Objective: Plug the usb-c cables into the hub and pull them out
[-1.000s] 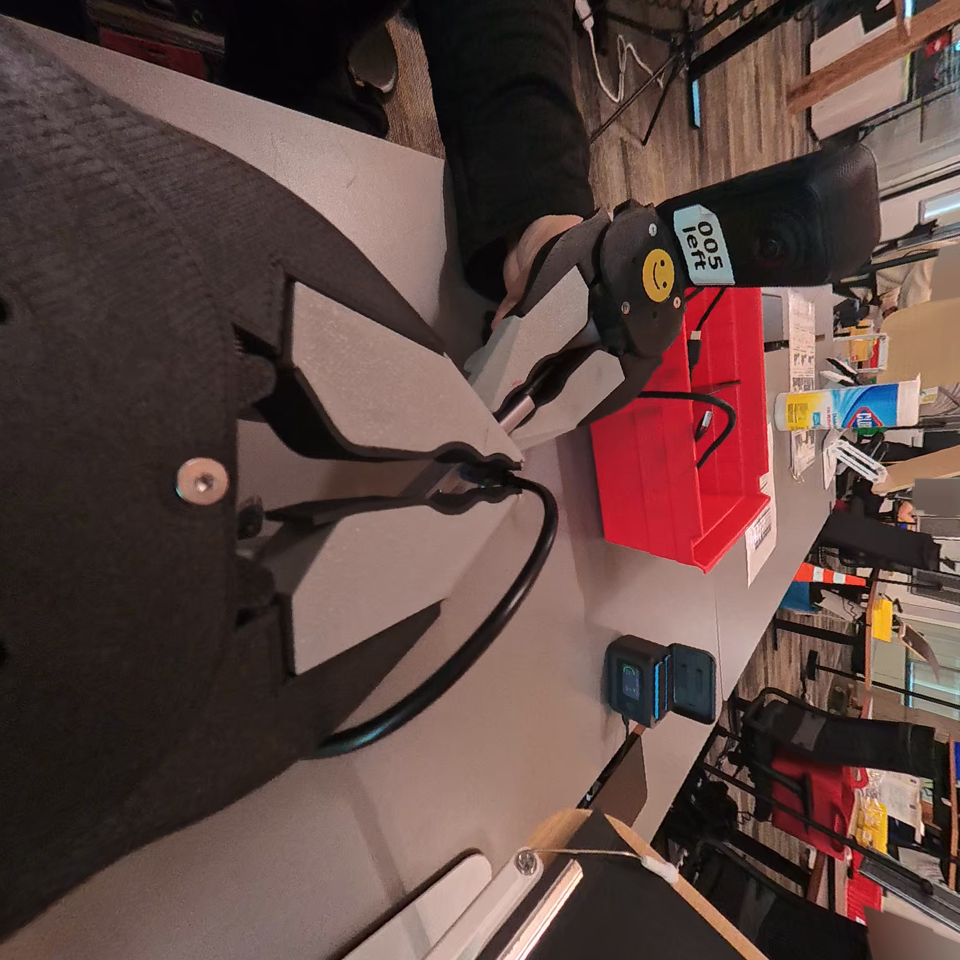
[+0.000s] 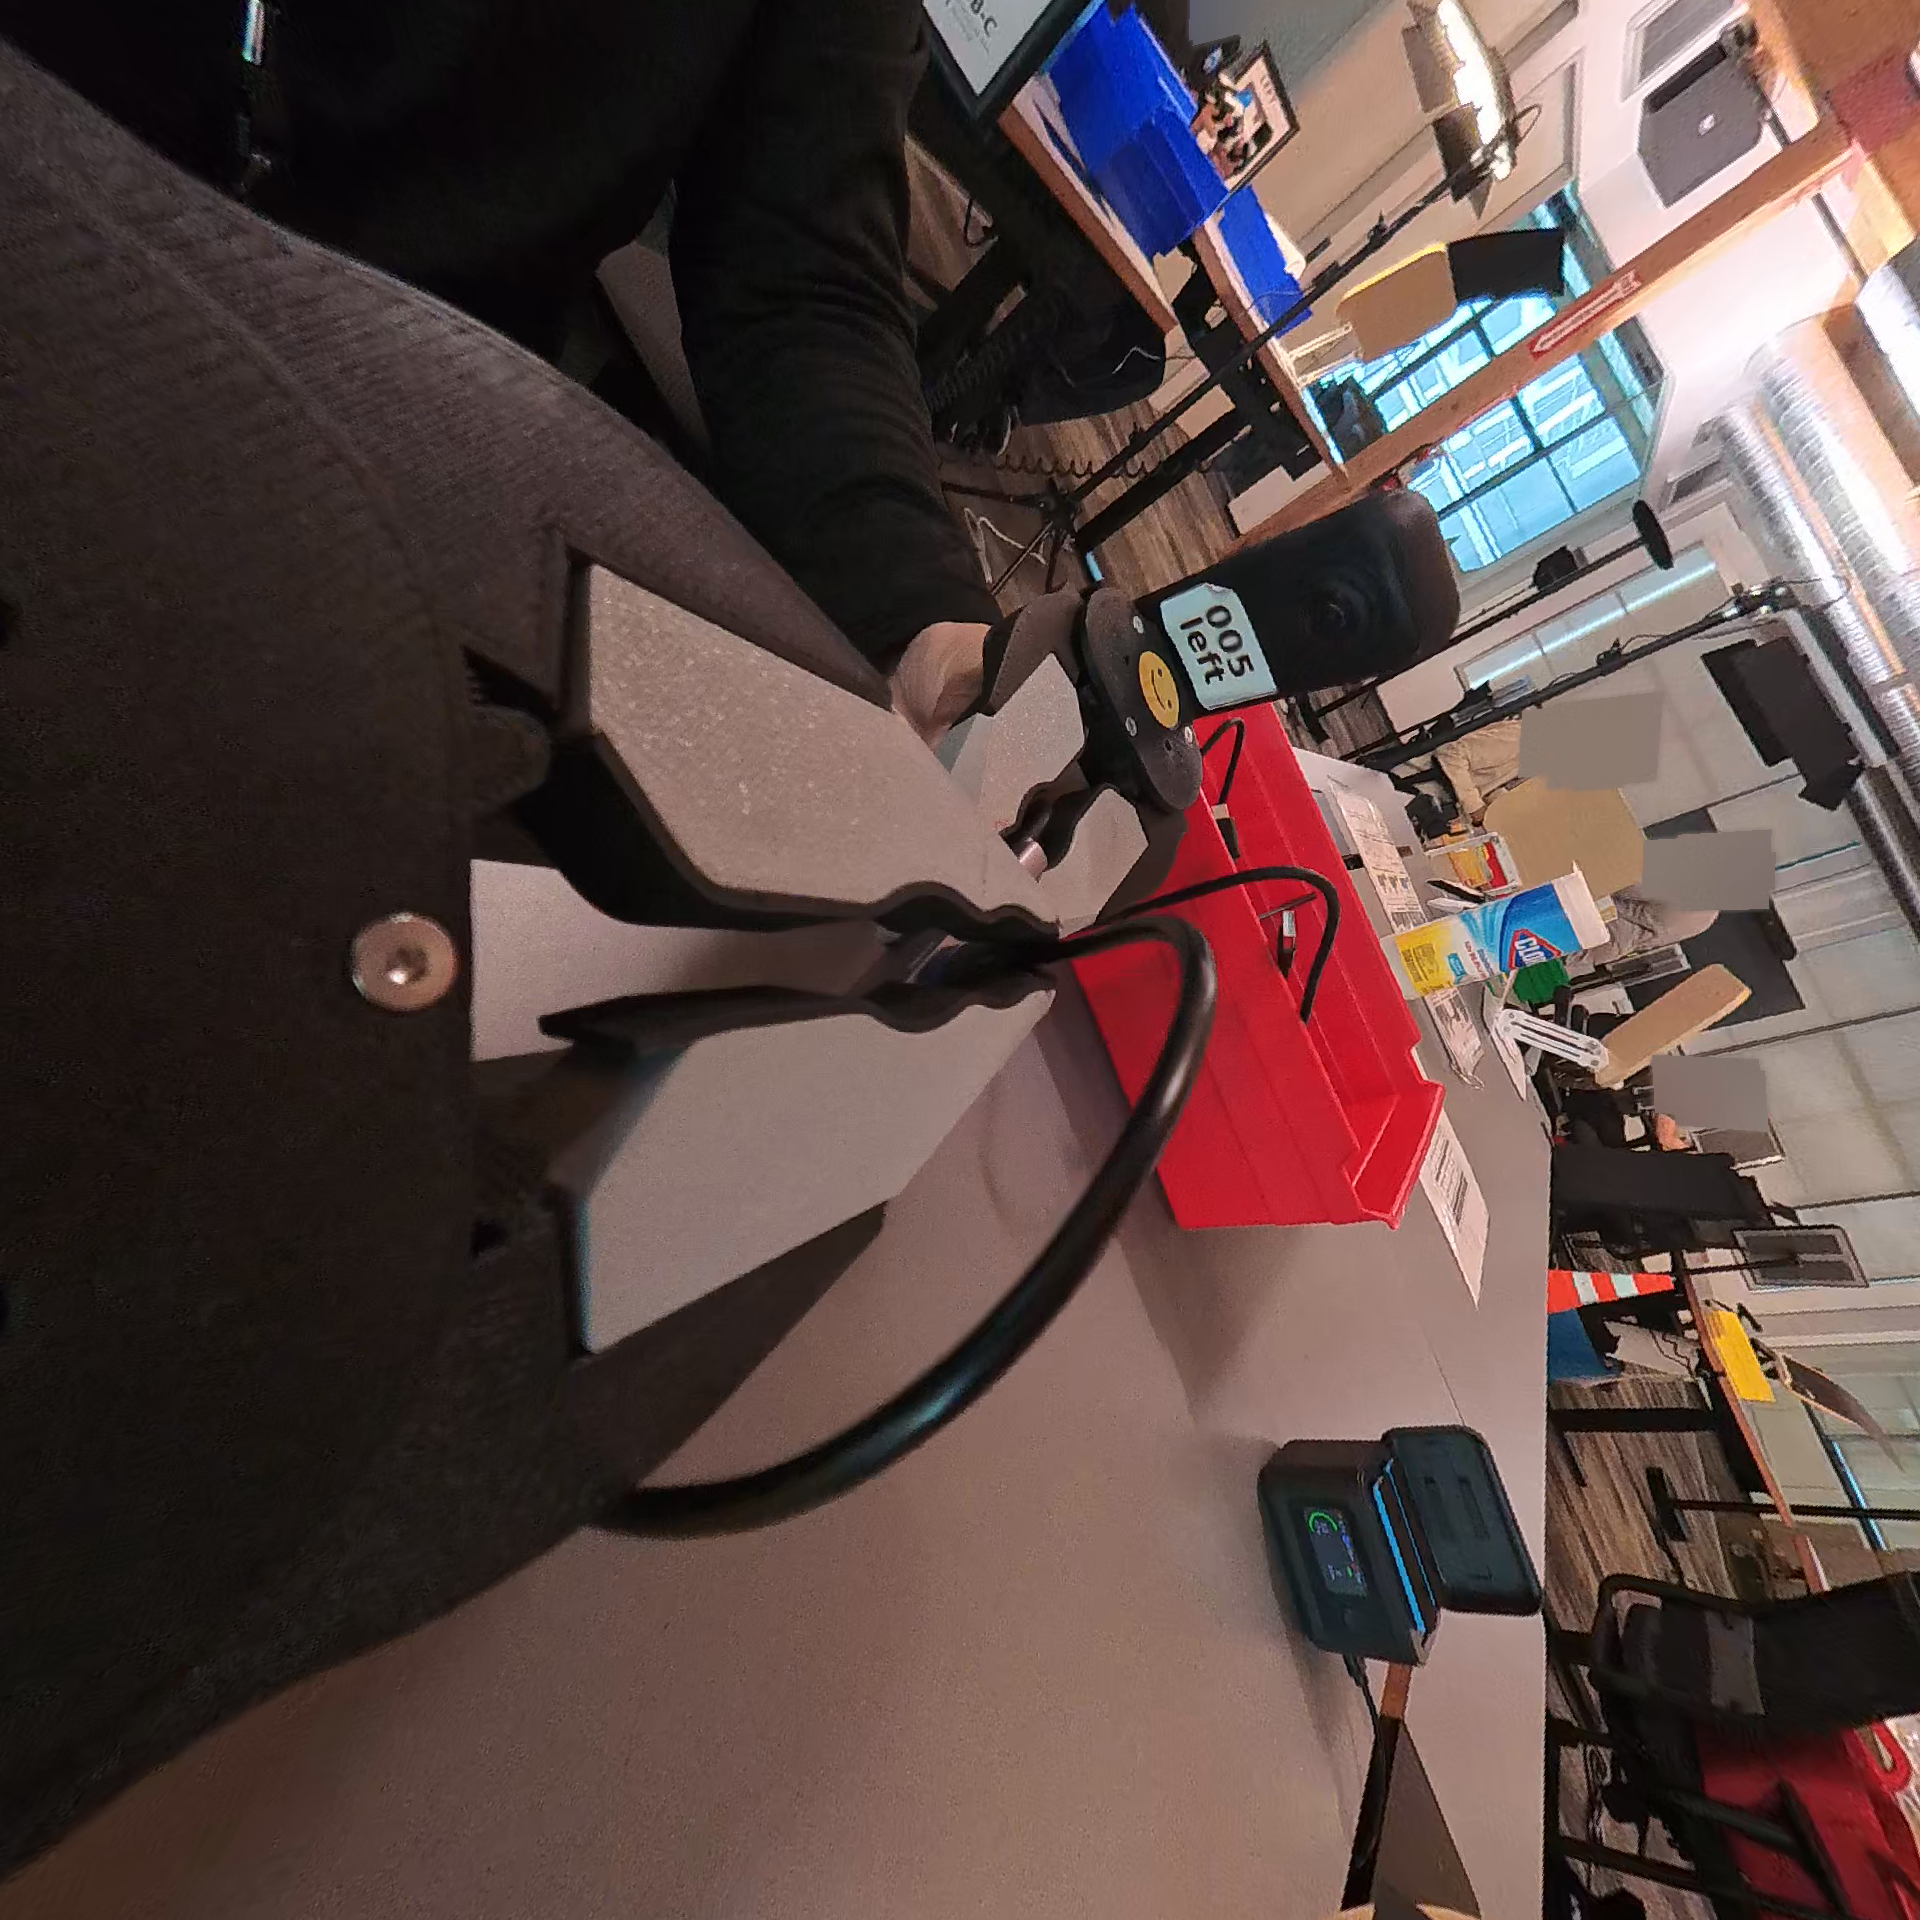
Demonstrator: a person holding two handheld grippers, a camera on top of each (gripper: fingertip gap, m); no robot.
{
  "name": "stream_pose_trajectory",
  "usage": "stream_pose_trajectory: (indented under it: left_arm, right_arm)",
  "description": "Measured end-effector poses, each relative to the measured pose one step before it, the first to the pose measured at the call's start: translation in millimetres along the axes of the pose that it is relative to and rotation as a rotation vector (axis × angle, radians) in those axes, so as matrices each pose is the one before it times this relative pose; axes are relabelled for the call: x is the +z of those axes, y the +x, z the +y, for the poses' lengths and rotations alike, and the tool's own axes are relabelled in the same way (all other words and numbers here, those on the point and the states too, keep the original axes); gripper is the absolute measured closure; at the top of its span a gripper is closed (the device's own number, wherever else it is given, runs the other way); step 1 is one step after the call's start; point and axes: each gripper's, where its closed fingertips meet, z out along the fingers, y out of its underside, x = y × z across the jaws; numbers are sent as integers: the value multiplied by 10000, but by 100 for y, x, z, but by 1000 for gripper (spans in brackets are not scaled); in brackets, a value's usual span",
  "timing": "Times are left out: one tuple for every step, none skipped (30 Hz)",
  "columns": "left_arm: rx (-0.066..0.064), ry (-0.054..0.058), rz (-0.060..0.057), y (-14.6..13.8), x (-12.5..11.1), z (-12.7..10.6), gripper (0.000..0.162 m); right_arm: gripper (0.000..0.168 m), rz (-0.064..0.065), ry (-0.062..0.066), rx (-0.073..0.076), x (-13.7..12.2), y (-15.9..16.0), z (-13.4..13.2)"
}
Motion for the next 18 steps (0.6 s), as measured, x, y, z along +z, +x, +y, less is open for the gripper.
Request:
stream_pose_trajectory:
  left_arm:
    - [-9, 1, -23, -92, 7, -11, 156]
    - [84, -102, -37, -79, 38, 152, 156]
    - [7, -21, 5, -21, 68, 56, 156]
    - [-28, 42, 14, -23, 131, -30, 156]
    - [9, -52, 1, -65, 118, 94, 155]
    - [14, 35, 85, 68, 26, -75, 155]
    - [-78, 154, 171, 206, -29, -229, 155]
    - [-157, 164, 176, 173, -105, -240, 155]
    - [-170, 148, 57, -46, -196, -214, 155]
    - [-172, 193, -14, -184, -272, -293, 155]
    - [-243, 185, 160, 24, -260, -295, 156]
    - [-335, 105, 258, 147, -156, -148, 156]
    - [-262, 110, 147, 44, -62, -106, 156]
    - [-134, 59, 129, 80, -38, -75, 156]
    - [-37, 4, 31, 3, -6, -5, 156]
    - [12, -20, 6, 18, 44, 65, 155]
    - [40, -48, 22, 77, 74, 98, 155]
    - [100, -58, -31, 30, 62, 79, 155]
  right_arm:
    - [166, 10, 52, -18, 59, 63, -46]
    - [165, -7, -52, -81, 0, 83, 66]
    - [165, -42, 69, -69, -73, 65, -101]
    - [166, -25, 143, 44, -40, 100, -161]
    - [166, 30, -27, 57, -18, 114, -13]
    - [166, -76, -45, -49, -85, -149, -107]
    - [165, -85, 8, -145, -153, -228, -124]
    - [162, 23, -72, -191, -183, -39, 73]
    - [160, 115, -137, -134, -150, 140, 179]
    - [159, 45, -244, -144, -58, 33, 324]
    - [159, 26, -245, -167, 39, -62, 345]
    - [159, 25, 3, -171, 76, -125, 7]
    - [157, -17, 66, -128, 82, -170, -111]
    - [156, -60, 6, -104, 79, -187, -59]
    - [153, -44, -40, -78, 19, -123, 35]
    - [152, -24, -54, -34, -61, -40, 54]
    - [151, -20, -69, -15, -120, 3, 71]
    - [150, 43, -59, -68, -133, 64, 54]
